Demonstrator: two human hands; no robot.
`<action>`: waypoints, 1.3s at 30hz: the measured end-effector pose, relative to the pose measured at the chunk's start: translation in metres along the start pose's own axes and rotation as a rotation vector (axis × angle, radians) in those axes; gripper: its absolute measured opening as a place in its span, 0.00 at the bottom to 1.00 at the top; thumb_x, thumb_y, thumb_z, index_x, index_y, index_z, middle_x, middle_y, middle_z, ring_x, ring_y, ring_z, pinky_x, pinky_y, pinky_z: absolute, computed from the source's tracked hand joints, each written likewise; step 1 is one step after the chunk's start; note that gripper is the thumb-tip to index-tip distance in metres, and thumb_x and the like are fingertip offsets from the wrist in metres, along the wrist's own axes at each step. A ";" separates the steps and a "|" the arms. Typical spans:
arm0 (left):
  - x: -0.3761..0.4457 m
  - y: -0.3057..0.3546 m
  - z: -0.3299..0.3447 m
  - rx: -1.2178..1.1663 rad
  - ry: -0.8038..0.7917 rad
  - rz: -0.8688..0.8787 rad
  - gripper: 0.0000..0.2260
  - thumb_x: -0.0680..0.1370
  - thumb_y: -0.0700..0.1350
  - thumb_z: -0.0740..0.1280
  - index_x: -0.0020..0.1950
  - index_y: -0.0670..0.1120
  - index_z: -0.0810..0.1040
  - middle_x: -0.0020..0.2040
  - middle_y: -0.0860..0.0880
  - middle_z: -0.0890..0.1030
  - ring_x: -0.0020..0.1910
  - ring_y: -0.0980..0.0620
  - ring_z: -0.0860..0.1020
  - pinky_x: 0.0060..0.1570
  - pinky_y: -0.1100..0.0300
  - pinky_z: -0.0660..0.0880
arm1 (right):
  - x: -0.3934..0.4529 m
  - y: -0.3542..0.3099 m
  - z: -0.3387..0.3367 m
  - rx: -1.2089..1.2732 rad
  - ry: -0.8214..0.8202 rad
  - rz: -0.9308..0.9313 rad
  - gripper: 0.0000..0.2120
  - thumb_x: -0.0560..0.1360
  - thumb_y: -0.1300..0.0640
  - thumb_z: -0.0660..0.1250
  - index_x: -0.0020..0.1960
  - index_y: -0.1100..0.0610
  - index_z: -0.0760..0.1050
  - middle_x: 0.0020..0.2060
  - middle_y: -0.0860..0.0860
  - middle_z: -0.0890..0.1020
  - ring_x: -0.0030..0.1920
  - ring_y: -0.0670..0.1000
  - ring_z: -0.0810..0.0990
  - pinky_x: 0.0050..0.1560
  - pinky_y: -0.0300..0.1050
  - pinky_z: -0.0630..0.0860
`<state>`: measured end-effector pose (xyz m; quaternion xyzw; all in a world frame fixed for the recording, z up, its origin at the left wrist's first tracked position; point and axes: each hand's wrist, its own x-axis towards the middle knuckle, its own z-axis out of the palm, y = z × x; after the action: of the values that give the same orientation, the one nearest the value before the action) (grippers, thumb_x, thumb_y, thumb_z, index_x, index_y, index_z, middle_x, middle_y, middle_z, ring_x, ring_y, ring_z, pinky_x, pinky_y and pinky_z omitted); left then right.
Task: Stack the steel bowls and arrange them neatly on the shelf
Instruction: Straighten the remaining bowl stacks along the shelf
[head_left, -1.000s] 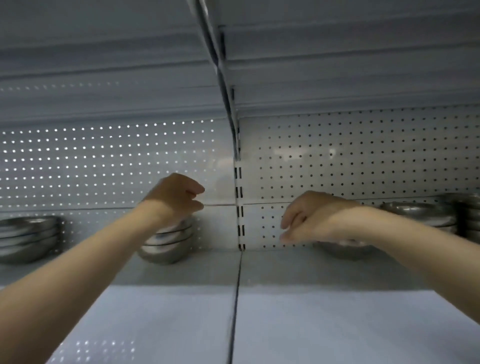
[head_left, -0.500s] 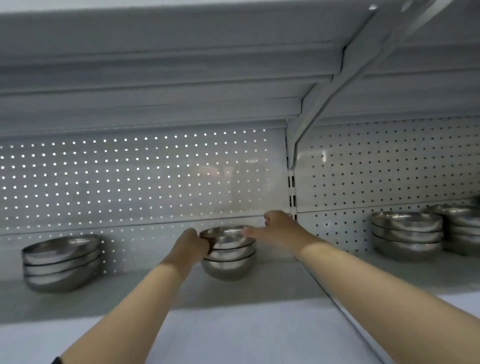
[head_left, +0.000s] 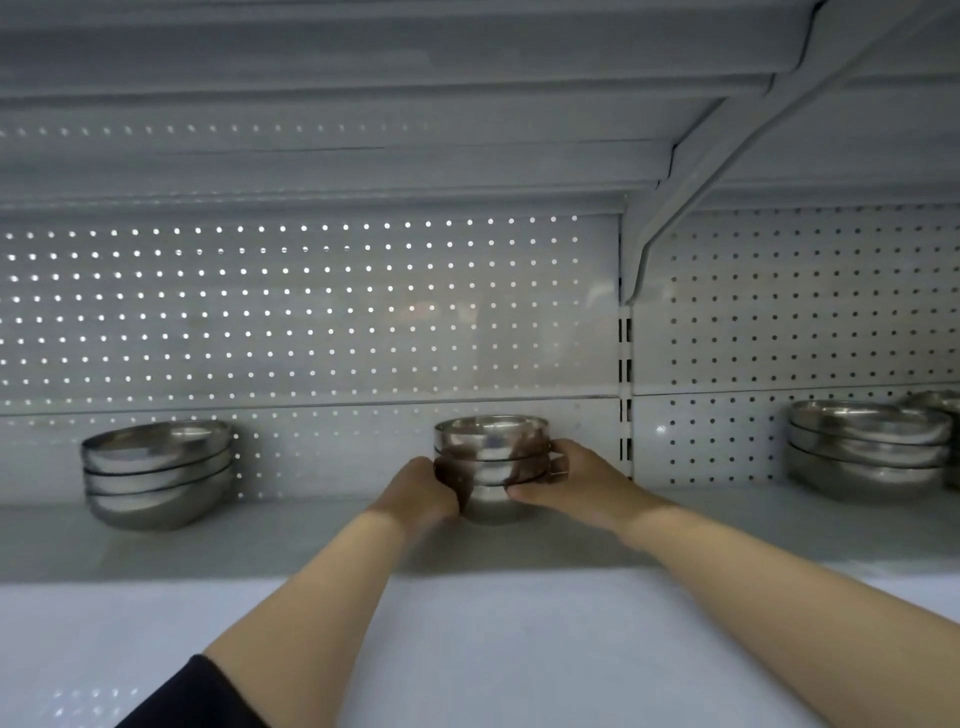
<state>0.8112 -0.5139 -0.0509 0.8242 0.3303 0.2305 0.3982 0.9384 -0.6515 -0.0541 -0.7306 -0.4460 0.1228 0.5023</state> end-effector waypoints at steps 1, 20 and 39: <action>-0.001 -0.001 0.000 0.019 0.004 0.009 0.08 0.69 0.32 0.63 0.47 0.38 0.76 0.43 0.40 0.78 0.47 0.42 0.77 0.44 0.59 0.70 | 0.001 0.001 0.000 -0.010 -0.002 0.000 0.24 0.67 0.54 0.76 0.61 0.52 0.72 0.50 0.46 0.81 0.50 0.43 0.79 0.44 0.31 0.71; 0.005 0.020 0.017 0.138 0.074 0.144 0.11 0.66 0.32 0.71 0.34 0.44 0.71 0.32 0.50 0.71 0.38 0.49 0.72 0.32 0.63 0.66 | -0.015 -0.015 -0.032 0.058 0.037 -0.035 0.12 0.66 0.59 0.77 0.44 0.49 0.77 0.45 0.48 0.83 0.50 0.49 0.80 0.53 0.38 0.74; 0.009 0.139 0.175 0.040 -0.035 0.218 0.18 0.71 0.33 0.69 0.60 0.35 0.75 0.50 0.42 0.78 0.51 0.43 0.79 0.56 0.52 0.77 | -0.060 0.046 -0.200 -0.012 0.192 0.030 0.13 0.64 0.60 0.78 0.46 0.53 0.80 0.43 0.49 0.85 0.48 0.48 0.81 0.45 0.36 0.73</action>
<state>0.9795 -0.6597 -0.0385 0.8669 0.2362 0.2512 0.3600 1.0541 -0.8272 -0.0162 -0.7486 -0.3857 0.0570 0.5362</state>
